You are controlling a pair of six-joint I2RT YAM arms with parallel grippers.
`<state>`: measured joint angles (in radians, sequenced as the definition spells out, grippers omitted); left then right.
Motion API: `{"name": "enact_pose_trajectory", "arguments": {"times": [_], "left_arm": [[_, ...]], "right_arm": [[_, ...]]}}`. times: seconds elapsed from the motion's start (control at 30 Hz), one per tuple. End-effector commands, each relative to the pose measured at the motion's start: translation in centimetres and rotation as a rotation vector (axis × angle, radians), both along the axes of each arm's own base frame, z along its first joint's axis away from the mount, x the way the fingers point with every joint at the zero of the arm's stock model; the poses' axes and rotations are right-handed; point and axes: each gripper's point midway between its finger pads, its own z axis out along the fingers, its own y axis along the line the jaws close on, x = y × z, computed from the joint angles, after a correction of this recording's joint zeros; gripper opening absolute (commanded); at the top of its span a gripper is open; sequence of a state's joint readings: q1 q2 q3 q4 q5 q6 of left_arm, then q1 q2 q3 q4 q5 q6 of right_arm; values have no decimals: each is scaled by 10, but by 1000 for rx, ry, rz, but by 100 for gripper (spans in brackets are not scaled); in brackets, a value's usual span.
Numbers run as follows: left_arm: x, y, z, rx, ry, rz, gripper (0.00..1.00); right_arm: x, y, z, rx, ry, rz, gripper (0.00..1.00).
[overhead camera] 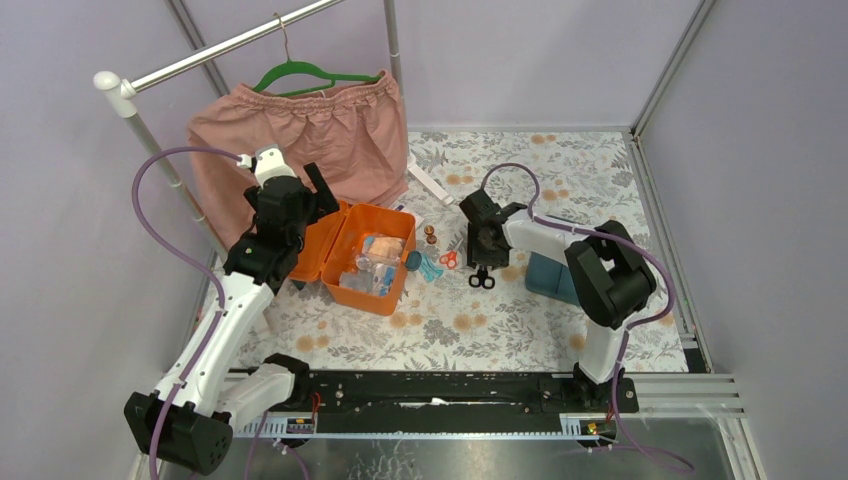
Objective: Organize the medicine kit
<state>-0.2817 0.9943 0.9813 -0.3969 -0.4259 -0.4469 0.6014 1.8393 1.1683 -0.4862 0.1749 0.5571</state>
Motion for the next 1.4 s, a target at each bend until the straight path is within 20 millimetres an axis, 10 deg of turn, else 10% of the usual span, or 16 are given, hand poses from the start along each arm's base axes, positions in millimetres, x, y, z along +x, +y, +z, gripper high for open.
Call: {"name": "enact_pose_trajectory", "arguments": {"times": [0.0,0.73,1.2,1.37], "left_arm": [[2,-2,6,-9,-36,-1,99],[2,-3,6,-8,-36,-3,99],[1,-3,7,-8,-38,-4,99],[1,-4,7,-9,-38,-6,99]], "right_arm": [[9,5,3,-24,-19,-7,55],[0,-20,3,-71,-51,-2,17],[20,-35,71,23,-144,-39,18],[15,-27,70,75,-109,-28,35]]}}
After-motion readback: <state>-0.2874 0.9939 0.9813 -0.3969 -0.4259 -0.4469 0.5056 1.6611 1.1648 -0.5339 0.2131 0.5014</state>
